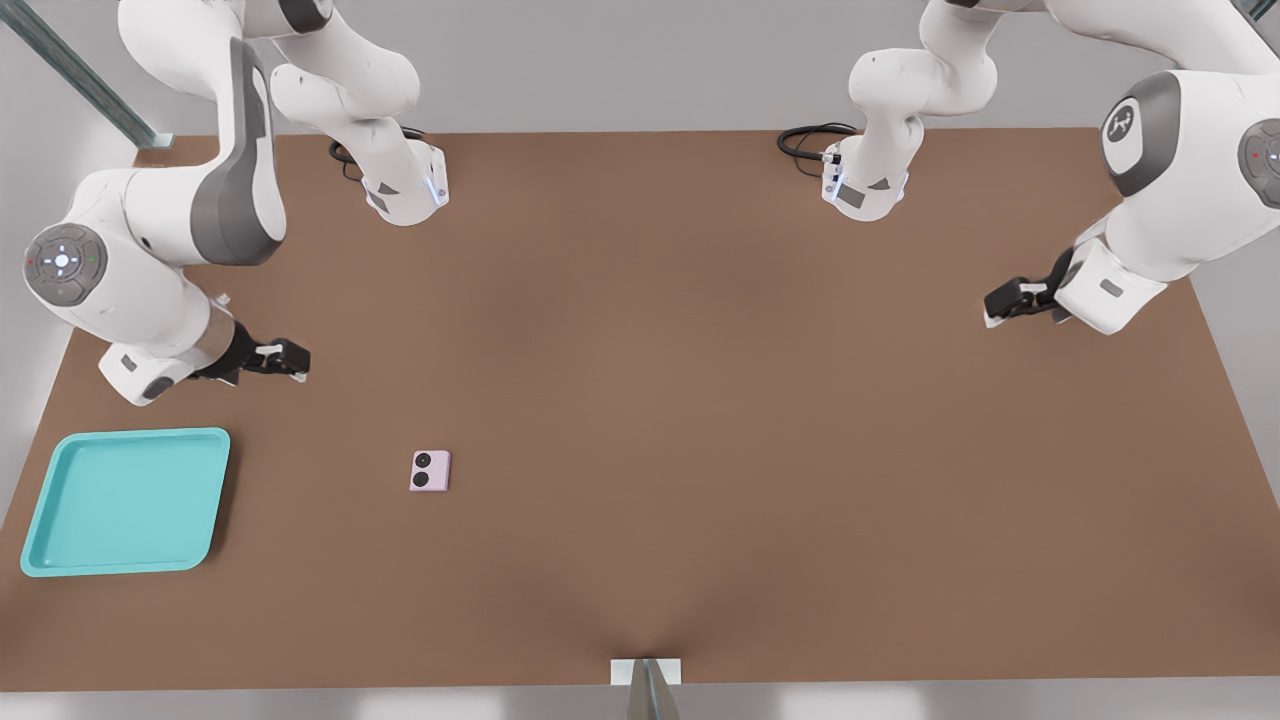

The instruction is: Keep left arm still and place phone on the tray with right arm

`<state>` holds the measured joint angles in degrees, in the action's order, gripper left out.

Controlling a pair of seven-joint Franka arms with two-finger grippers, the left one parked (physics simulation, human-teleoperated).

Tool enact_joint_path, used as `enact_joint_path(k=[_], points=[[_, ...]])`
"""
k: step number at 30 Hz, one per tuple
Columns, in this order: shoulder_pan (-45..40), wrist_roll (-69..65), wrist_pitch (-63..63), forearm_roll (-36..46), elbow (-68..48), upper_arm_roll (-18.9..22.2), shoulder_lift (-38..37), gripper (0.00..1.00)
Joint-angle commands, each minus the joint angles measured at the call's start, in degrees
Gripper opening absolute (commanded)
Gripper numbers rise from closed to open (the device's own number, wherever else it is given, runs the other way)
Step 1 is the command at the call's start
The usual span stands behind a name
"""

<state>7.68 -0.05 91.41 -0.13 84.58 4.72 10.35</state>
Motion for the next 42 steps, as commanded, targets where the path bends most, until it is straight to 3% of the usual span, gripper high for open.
enact_joint_path(k=[1,5,9,14,25,42], points=[[0.1,1.7,2.7,0.6,0.0,0.0,0.2,1.00],[0.6,2.2,5.6,0.3,0.1,-1.7,2.3,1.00],[7.8,7.4,18.4,0.5,-0.1,-2.0,13.5,1.00],[7.6,14.0,33.0,3.1,0.8,-2.7,26.1,1.00],[5.1,17.5,48.9,4.2,12.4,-2.8,29.2,1.00],[3.8,10.5,49.0,3.9,15.1,-3.6,29.6,1.00]])
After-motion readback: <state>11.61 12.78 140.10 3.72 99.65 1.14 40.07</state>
